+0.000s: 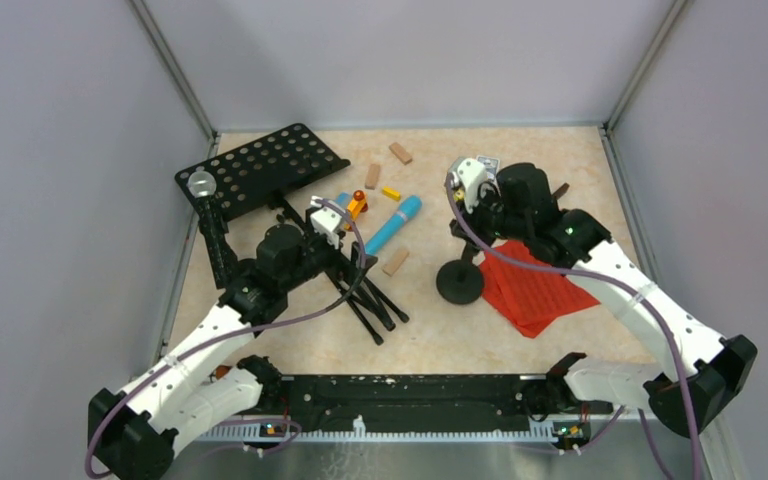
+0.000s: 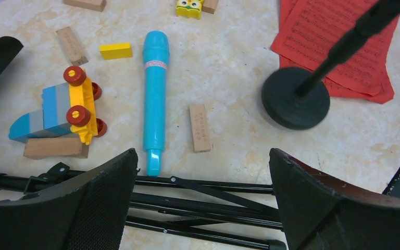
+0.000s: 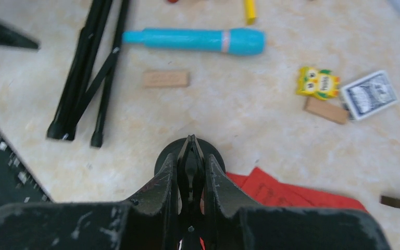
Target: Pack up the instrument practice props
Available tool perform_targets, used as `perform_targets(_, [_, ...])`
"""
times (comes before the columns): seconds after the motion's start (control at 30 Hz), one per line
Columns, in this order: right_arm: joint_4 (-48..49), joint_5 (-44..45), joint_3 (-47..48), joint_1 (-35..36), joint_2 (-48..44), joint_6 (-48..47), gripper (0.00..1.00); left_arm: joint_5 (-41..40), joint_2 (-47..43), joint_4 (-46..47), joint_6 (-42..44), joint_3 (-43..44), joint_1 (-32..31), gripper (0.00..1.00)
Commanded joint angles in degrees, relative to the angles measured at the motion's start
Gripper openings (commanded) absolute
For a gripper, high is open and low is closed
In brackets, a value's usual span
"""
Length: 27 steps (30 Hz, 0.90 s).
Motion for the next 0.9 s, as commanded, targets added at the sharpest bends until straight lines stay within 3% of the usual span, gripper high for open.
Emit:
perform_targets(0.0, [11.82, 16.66, 9.73, 0.38, 4.68, 6.37, 0.00, -4.46, -2.18, 2.16, -1.20, -0.47, 0.03, 0.99])
perform_targets(0.33, [26.87, 31.46, 24.20, -0.81, 23.99, 3.54, 0.00, -11.05, -6.48, 3.86, -2.95, -2.28, 0.11, 0.99])
perform_targets(0.57, [26.75, 28.85, 43.49, -4.88, 41.80, 1.77, 0.00, -11.03, -5.78, 3.87, -3.75, -1.63, 0.67, 0.99])
perform_targets(0.77, [19.49, 29.65, 62.87, -6.07, 56.18, -0.37, 0.00, -9.71, -4.94, 3.91, -4.73, -1.27, 2.21, 0.99])
perform_targets(0.87, [19.35, 29.36, 65.27, -6.57, 58.97, 0.83, 0.00, -9.12, -4.27, 3.66, -5.21, -0.95, 2.76, 0.99])
